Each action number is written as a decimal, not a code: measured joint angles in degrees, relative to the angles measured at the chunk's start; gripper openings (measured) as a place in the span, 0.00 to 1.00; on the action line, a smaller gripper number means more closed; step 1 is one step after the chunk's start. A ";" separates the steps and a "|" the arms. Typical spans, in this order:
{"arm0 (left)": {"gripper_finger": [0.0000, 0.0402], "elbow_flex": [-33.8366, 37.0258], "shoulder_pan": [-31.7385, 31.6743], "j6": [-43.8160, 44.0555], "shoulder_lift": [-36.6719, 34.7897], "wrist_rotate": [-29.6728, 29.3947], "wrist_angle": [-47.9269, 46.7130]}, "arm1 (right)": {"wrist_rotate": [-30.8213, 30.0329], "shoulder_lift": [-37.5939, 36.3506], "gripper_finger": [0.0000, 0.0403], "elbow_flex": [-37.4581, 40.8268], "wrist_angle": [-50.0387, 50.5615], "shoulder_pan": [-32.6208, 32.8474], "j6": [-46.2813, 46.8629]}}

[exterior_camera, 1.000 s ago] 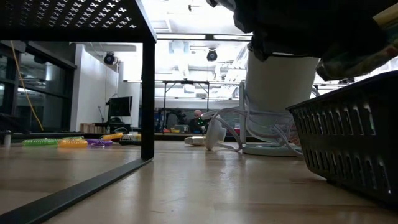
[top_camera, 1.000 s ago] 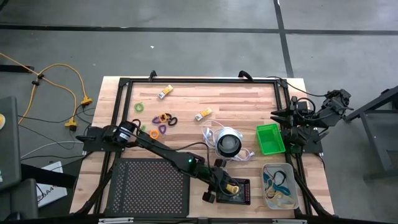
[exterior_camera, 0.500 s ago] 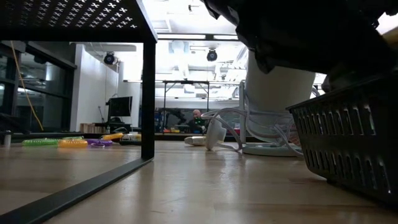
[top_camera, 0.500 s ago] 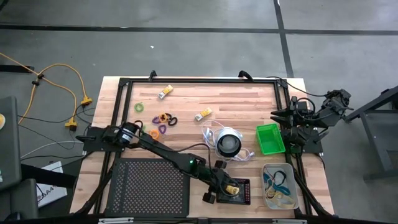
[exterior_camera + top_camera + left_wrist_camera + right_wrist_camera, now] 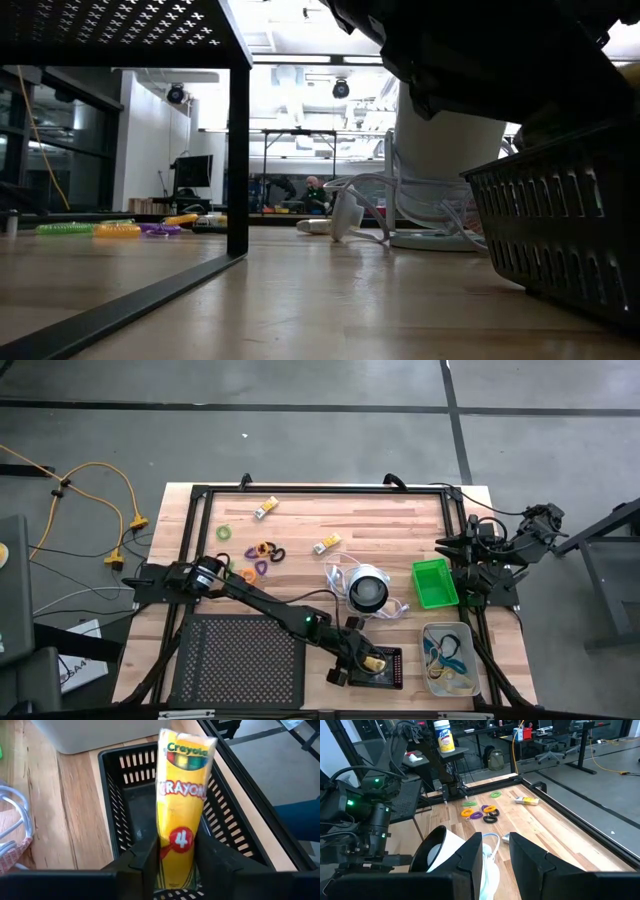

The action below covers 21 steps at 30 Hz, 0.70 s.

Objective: Pick & Place Office Desk Supplies
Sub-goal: Put the middle yellow crayon box into the black bin, then put the bottom yellow crayon box into the black bin

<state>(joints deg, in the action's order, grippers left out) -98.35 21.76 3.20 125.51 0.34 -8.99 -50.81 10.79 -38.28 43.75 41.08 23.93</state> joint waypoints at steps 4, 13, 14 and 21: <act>0.35 0.00 0.00 -0.10 0.00 0.00 0.00 | 0.00 0.00 0.21 0.00 0.00 0.00 0.02; 0.36 0.00 0.00 -0.15 0.00 0.00 0.00 | 0.00 0.00 0.21 0.00 0.00 0.01 0.00; 0.36 0.00 0.00 -0.15 0.00 0.00 0.00 | 0.00 0.00 0.21 0.00 0.00 0.00 0.00; 0.36 -0.02 0.00 -0.67 -0.51 -0.18 -0.42 | 0.00 0.00 0.21 0.00 0.00 0.02 0.00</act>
<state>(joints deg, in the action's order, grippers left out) -98.37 21.76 2.52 125.01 0.16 -9.42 -50.81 10.79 -38.28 43.75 41.10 23.92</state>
